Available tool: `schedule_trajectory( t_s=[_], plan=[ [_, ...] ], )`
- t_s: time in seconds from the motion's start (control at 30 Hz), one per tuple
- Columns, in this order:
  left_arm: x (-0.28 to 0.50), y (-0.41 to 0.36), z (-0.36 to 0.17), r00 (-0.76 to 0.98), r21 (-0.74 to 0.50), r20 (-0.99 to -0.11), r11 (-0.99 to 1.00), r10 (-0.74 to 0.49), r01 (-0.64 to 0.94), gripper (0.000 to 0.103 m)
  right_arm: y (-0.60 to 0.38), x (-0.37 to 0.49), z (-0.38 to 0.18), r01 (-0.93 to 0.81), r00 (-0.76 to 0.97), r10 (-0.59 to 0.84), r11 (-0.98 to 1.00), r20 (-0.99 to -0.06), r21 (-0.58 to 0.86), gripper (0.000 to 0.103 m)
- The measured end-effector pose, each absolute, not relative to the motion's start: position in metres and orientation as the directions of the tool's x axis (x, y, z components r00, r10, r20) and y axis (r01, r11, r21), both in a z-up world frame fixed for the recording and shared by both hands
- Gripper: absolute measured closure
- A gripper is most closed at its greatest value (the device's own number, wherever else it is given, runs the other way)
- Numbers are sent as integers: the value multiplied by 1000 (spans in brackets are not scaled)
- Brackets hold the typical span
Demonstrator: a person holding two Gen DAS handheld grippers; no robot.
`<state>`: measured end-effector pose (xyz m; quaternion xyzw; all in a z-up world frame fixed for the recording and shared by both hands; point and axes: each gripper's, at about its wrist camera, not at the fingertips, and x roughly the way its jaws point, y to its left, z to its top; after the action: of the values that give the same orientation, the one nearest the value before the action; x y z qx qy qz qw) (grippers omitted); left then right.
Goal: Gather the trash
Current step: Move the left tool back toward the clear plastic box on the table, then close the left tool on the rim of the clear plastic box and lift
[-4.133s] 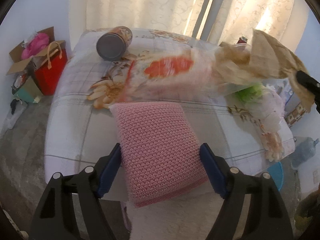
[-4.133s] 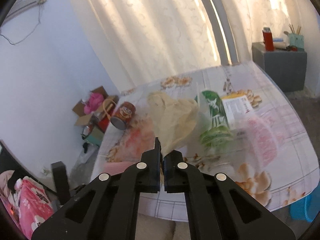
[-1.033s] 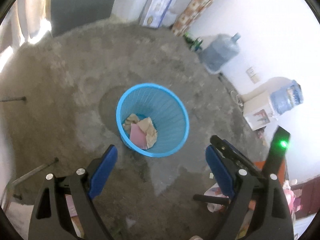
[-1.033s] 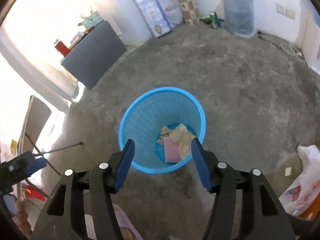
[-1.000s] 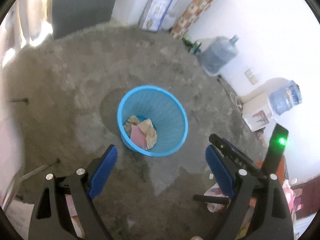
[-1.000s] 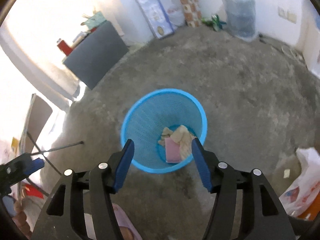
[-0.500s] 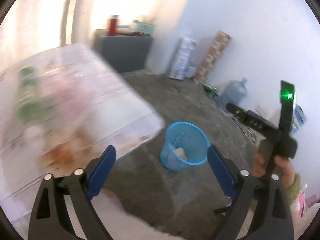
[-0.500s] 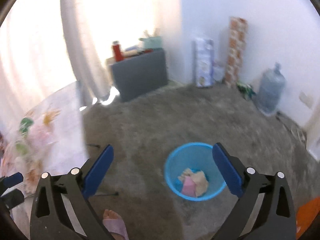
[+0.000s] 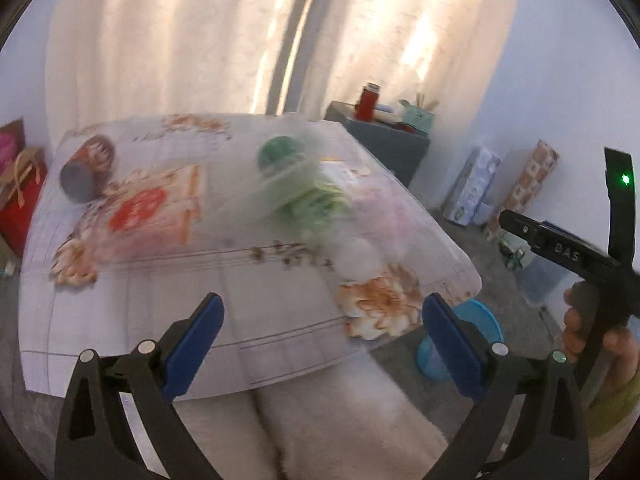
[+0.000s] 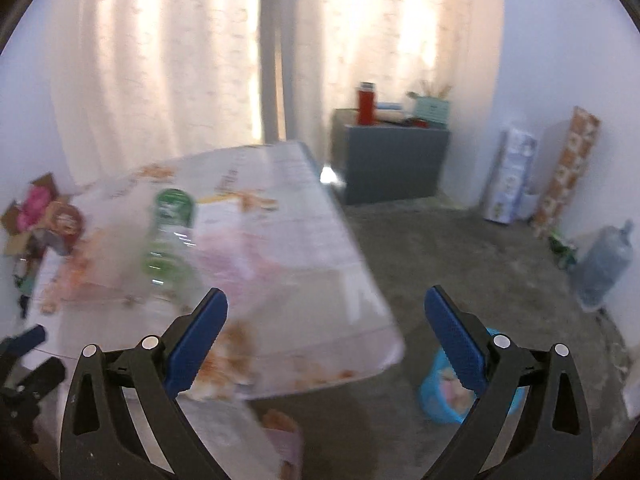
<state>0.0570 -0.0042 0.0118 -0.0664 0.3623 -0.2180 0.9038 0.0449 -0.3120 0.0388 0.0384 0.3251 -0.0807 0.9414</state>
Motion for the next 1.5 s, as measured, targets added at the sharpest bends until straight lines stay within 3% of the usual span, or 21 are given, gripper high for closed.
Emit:
schedule_trajectory(
  t_s=[0.1, 0.23, 0.4, 0.83, 1.2, 1.37, 1.5],
  plan=[
    [71, 16, 13, 643, -334, -610, 886, -463, 321, 6, -297, 48, 39, 93, 795, -25, 992, -606, 81, 8],
    [80, 41, 21, 656, -409, -541, 846, -527, 342, 6, -280, 53, 38, 72, 793, 10, 991, -609, 111, 8],
    [99, 39, 35, 653, -393, -525, 836, -546, 383, 6, -278, 63, 31, 74, 768, 34, 987, -639, 141, 8],
    [138, -11, 38, 708, -146, -498, 853, -501, 501, 7, -284, 84, 18, 65, 721, 112, 971, -684, 228, 10],
    [186, -52, 29, 643, -146, -569, 832, -513, 535, 40, -297, 96, 5, 65, 708, 151, 959, -690, 276, 14],
    [194, -67, 18, 630, -83, -617, 835, -472, 544, 55, -305, 96, 2, 76, 705, 156, 953, -692, 292, 15],
    [194, -72, 15, 632, -53, -625, 832, -458, 551, 73, -310, 95, -1, 84, 701, 161, 949, -695, 304, 16]
  ],
)
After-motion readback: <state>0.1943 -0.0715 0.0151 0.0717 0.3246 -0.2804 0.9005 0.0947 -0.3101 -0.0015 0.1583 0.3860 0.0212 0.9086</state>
